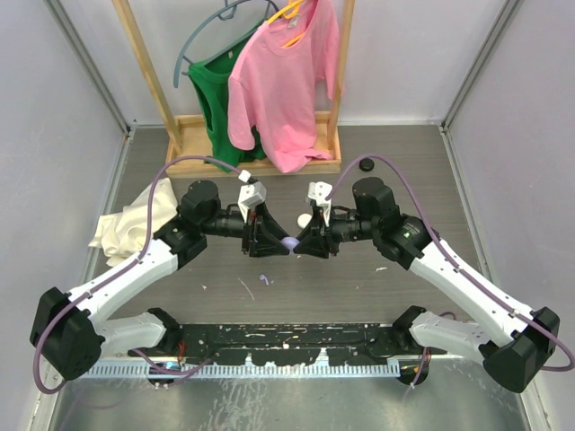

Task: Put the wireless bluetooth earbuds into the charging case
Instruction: Pick up the charging case at the center of the board.

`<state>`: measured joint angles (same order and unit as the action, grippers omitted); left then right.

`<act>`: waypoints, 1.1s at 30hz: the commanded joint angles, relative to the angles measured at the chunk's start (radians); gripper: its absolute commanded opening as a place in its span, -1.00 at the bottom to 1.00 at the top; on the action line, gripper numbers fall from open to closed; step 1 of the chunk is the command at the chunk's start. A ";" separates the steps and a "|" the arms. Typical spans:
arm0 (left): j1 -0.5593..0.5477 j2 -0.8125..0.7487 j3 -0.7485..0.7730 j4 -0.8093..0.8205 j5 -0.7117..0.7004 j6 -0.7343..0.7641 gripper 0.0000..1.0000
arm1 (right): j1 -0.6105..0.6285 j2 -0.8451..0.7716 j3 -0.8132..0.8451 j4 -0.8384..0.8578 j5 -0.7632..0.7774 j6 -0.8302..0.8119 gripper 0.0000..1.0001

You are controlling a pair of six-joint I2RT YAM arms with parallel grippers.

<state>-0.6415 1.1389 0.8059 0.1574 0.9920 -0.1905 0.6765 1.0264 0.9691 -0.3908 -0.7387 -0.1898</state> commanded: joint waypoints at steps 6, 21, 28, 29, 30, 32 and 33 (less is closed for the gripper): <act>-0.010 0.010 0.064 -0.004 0.043 0.021 -0.47 | -0.004 0.021 0.056 0.022 -0.052 -0.011 -0.82; -0.012 -0.059 -0.008 0.100 -0.081 -0.049 -1.00 | -0.004 -0.121 -0.096 0.195 0.053 0.065 -0.10; -0.013 -0.096 -0.072 0.234 -0.156 -0.150 -0.99 | -0.003 -0.246 -0.289 0.507 0.110 0.224 0.08; -0.015 -0.100 -0.083 0.257 -0.166 -0.169 -1.00 | -0.003 -0.261 -0.319 0.566 0.118 0.259 0.09; -0.016 -0.103 -0.096 0.295 -0.175 -0.191 -0.99 | -0.004 -0.274 -0.356 0.632 0.127 0.292 0.09; -0.020 -0.107 -0.121 0.370 -0.198 -0.230 -0.99 | -0.003 -0.297 -0.427 0.765 0.143 0.361 0.10; -0.023 -0.109 -0.131 0.393 -0.213 -0.243 -0.99 | -0.003 -0.304 -0.462 0.832 0.148 0.395 0.09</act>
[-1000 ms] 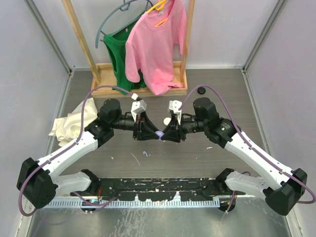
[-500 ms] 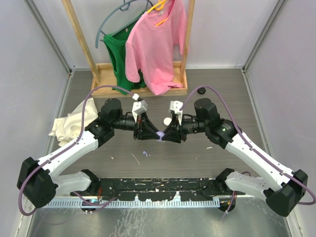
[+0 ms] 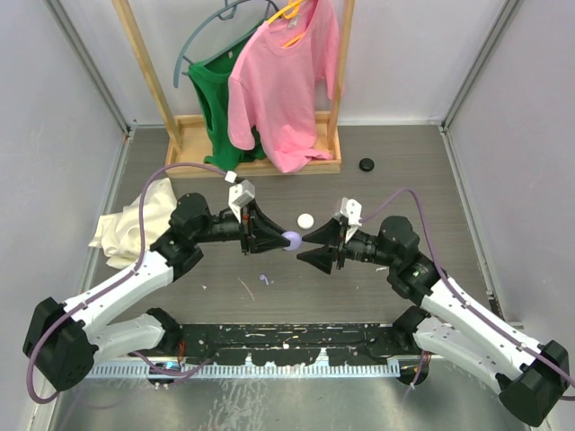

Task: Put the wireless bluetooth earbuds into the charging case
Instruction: Pick up the charging case at the center of the board.

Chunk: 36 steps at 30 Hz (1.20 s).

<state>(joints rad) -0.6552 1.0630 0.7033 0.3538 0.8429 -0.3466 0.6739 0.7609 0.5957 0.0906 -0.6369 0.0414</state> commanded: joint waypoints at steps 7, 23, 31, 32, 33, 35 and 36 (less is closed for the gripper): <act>-0.065 -0.022 -0.036 0.257 -0.130 -0.122 -1.00 | -0.001 -0.011 -0.233 0.667 0.034 0.310 0.08; -0.152 -0.009 -0.048 0.331 -0.243 -0.139 -0.99 | 0.001 -0.020 -0.285 0.834 0.019 0.375 -0.04; -0.165 -0.005 -0.052 0.329 -0.256 -0.138 -0.99 | 0.001 -0.021 -0.289 0.853 0.014 0.375 -0.03; -0.166 -0.007 -0.051 0.327 -0.254 -0.138 -1.00 | 0.000 -0.021 -0.288 0.854 0.012 0.373 -0.04; -0.167 -0.009 -0.051 0.322 -0.254 -0.135 -1.00 | 0.000 -0.021 -0.288 0.854 0.008 0.372 -0.06; -0.167 -0.013 -0.051 0.308 -0.256 -0.129 -1.00 | 0.001 -0.022 -0.285 0.854 0.000 0.373 -0.11; -0.169 -0.015 -0.053 0.304 -0.255 -0.127 -0.99 | 0.000 -0.022 -0.284 0.853 -0.002 0.371 -0.14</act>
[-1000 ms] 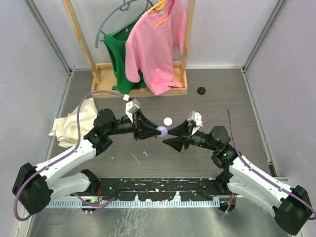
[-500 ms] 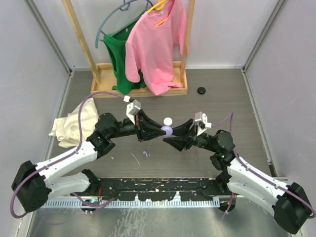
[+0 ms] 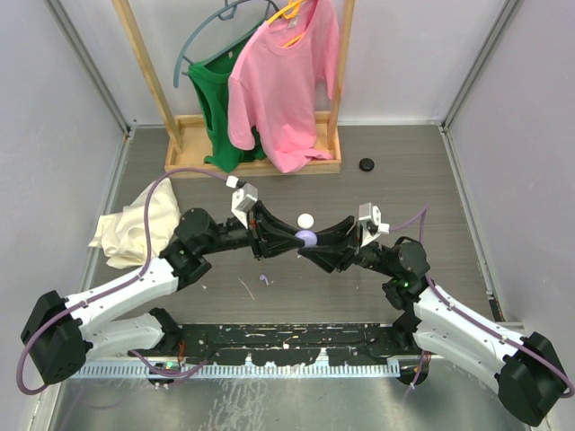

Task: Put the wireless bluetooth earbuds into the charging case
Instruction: Pick up the charging case at the center of the board.

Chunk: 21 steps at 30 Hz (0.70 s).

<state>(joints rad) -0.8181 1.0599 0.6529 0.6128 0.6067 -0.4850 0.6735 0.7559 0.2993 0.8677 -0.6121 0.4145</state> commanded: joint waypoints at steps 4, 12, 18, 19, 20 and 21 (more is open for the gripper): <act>-0.012 -0.015 -0.007 0.039 -0.017 0.016 -0.99 | 0.001 -0.014 0.015 0.074 -0.033 -0.010 -0.39; -0.014 -0.044 0.011 -0.060 -0.005 0.055 -0.75 | 0.001 -0.008 0.025 0.042 -0.079 -0.039 -0.89; -0.013 -0.106 0.038 -0.229 -0.014 0.133 -0.15 | 0.001 -0.011 0.051 -0.022 -0.136 -0.071 -0.98; -0.015 -0.115 0.042 -0.250 -0.018 0.143 -0.08 | 0.001 -0.010 0.059 -0.038 -0.146 -0.078 -0.98; -0.013 -0.121 0.045 -0.270 -0.022 0.150 -0.02 | 0.000 -0.008 0.067 -0.050 -0.152 -0.083 -0.98; -0.014 -0.127 0.049 -0.285 -0.025 0.156 0.03 | 0.001 -0.009 0.071 -0.056 -0.156 -0.087 -0.98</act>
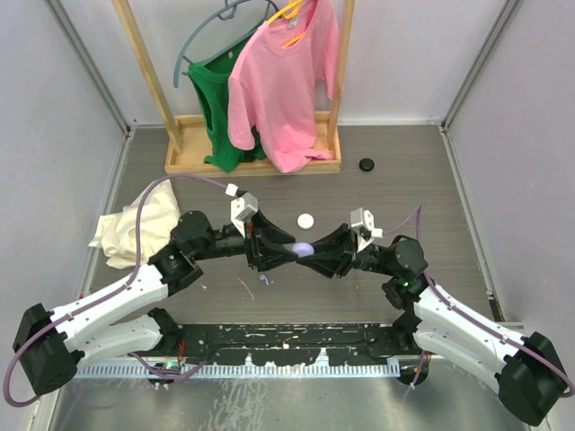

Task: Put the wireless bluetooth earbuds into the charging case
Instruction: Pick up the charging case at the center of the board, then open the charging case.

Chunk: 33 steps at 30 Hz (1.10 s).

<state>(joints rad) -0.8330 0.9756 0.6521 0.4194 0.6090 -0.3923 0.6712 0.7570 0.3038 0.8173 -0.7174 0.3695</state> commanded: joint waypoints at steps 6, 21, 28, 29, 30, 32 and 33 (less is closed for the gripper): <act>0.000 -0.037 0.078 -0.155 -0.012 0.083 0.13 | 0.003 0.000 0.073 -0.009 -0.057 -0.060 -0.98; 0.001 -0.032 0.104 -0.181 -0.118 0.028 0.16 | 0.004 0.034 0.088 -0.023 -0.091 -0.085 -0.98; 0.001 -0.039 0.123 -0.216 -0.196 -0.013 0.20 | 0.003 0.025 0.087 -0.046 -0.106 -0.094 -0.98; 0.000 -0.038 0.126 -0.219 -0.201 -0.020 0.20 | 0.003 0.024 0.087 -0.050 -0.106 -0.096 -0.98; 0.001 -0.037 0.129 -0.221 -0.206 -0.027 0.21 | 0.002 0.022 0.087 -0.052 -0.107 -0.096 -0.98; 0.001 -0.034 0.132 -0.220 -0.211 -0.040 0.22 | 0.002 0.021 0.087 -0.056 -0.110 -0.095 -0.98; 0.001 -0.034 0.134 -0.221 -0.215 -0.044 0.22 | 0.003 0.022 0.087 -0.057 -0.111 -0.095 -0.98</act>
<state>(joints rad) -0.8368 0.9524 0.7319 0.1745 0.4702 -0.4084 0.6693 0.7925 0.3443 0.7258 -0.7864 0.2855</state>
